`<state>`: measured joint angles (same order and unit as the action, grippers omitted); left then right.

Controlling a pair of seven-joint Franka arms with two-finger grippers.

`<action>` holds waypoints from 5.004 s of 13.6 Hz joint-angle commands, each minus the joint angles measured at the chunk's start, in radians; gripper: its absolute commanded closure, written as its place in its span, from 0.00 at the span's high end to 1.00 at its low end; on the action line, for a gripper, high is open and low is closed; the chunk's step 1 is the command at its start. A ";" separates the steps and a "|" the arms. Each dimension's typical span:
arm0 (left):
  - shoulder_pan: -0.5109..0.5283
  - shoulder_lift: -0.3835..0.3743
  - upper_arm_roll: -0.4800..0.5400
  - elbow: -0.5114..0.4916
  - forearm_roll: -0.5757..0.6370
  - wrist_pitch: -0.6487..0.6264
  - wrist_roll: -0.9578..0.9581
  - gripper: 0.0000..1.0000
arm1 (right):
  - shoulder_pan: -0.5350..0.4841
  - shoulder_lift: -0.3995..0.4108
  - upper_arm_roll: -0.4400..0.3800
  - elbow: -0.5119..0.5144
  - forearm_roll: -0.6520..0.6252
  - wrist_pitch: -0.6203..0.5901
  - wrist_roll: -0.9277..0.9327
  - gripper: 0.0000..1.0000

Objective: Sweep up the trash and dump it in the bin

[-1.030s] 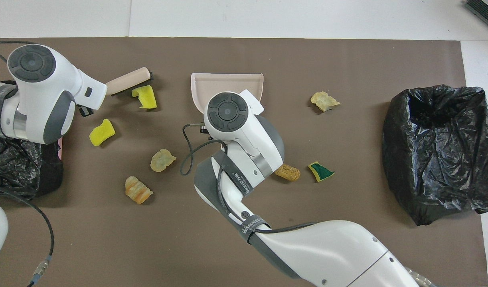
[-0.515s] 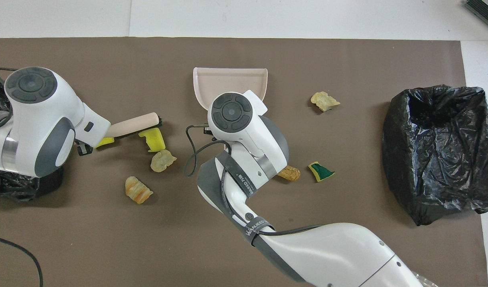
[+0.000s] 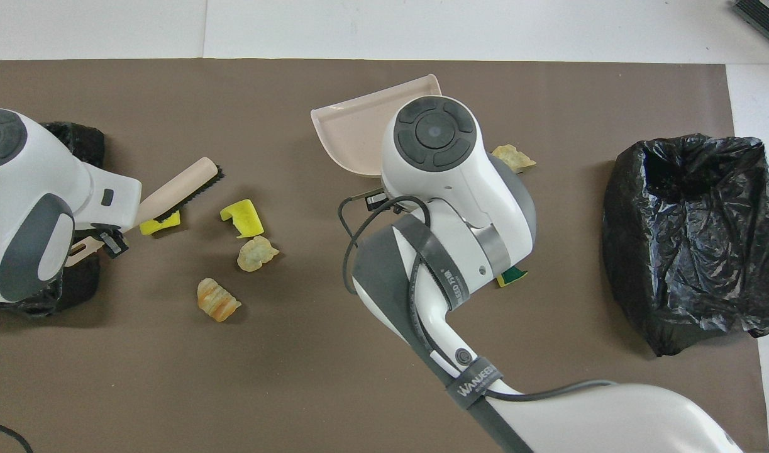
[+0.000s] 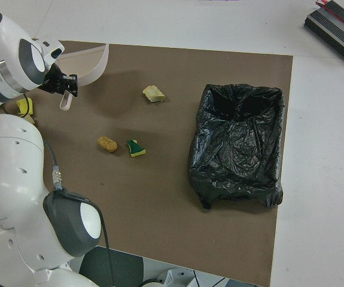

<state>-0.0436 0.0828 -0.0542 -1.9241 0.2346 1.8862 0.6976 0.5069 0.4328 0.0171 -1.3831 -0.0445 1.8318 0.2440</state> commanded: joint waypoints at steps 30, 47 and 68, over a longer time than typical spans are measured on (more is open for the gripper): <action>-0.062 -0.126 -0.367 -0.409 -0.365 0.294 -1.007 0.00 | 0.047 -0.181 0.009 -0.544 -0.121 0.256 -1.025 0.00; -0.044 -0.305 -0.436 -0.328 -0.479 -0.118 -1.406 0.00 | -0.010 -0.187 0.011 -0.540 -0.103 0.234 -1.106 0.00; -0.053 -0.267 -0.407 -0.526 -0.448 0.258 -1.204 0.00 | 0.044 -0.216 0.011 -0.577 -0.114 0.235 -1.215 0.00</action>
<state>-0.0751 -0.2154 -0.4428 -2.4747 -0.1723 2.1152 -0.5609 0.5518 0.2426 0.0238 -1.9288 -0.1440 2.0630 -0.9449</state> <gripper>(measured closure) 0.744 0.687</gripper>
